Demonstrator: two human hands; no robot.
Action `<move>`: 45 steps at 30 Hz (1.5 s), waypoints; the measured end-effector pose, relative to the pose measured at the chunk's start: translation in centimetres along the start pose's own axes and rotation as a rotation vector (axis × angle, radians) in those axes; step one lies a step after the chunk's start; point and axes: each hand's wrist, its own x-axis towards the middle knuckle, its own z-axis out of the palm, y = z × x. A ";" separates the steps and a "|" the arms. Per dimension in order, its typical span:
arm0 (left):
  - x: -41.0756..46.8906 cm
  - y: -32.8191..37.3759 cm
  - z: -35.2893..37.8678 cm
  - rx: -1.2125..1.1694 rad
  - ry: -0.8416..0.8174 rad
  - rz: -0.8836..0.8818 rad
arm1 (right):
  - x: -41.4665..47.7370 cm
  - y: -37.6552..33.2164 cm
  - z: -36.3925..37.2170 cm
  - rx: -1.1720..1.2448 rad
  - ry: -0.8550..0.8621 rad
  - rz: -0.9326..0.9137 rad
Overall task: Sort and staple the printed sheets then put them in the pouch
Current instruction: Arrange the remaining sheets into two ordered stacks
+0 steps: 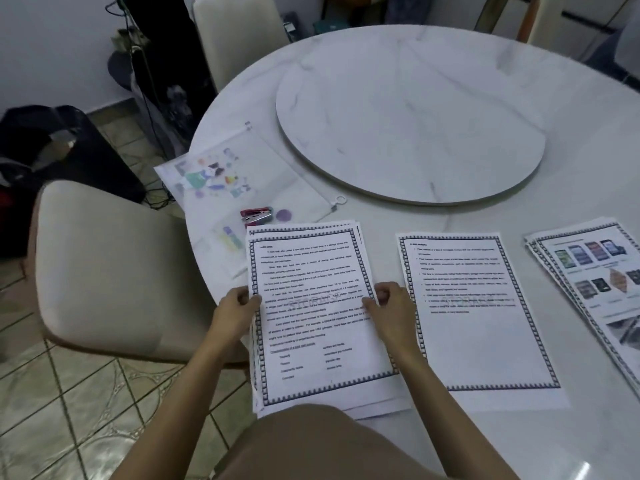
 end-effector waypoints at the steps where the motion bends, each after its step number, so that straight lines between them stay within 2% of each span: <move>1: 0.2 -0.2 -0.2 -0.020 -0.022 -0.016 | 0.1 0.0 -0.2 0.037 0.000 0.020; 4: -0.3 -0.2 0.1 -0.051 -0.058 0.029 | 0.3 0.0 -0.8 0.091 -0.026 0.053; 10: -2.1 -0.5 1.4 -0.347 -0.083 0.046 | 1.0 0.3 -1.7 0.123 -0.076 0.028; 16: -3.6 -1.9 1.9 -0.570 -0.084 -0.083 | 1.1 1.0 -2.0 0.133 -0.054 -0.020; 19: -4.2 -2.5 1.9 -0.665 -0.089 -0.175 | 1.0 0.8 -2.0 0.143 -0.110 -0.026; 23: -4.8 -2.9 1.9 -0.673 -0.078 -0.203 | 1.1 0.3 -1.6 0.142 -0.181 -0.011; 27: -5.4 -3.0 2.4 -0.654 -0.066 -0.163 | 0.7 -0.1 -1.3 0.045 -0.216 -0.057; 31: -5.6 -2.9 3.1 -0.638 -0.076 -0.108 | 0.5 -0.3 -1.3 0.068 -0.255 -0.074; 39: -5.5 -2.0 3.5 -0.602 -0.038 -0.042 | 0.9 0.1 -1.3 0.071 -0.183 -0.108; 45: -5.2 -2.5 3.3 -0.516 -0.018 -0.015 | 0.8 0.0 -0.9 0.175 -0.005 -0.088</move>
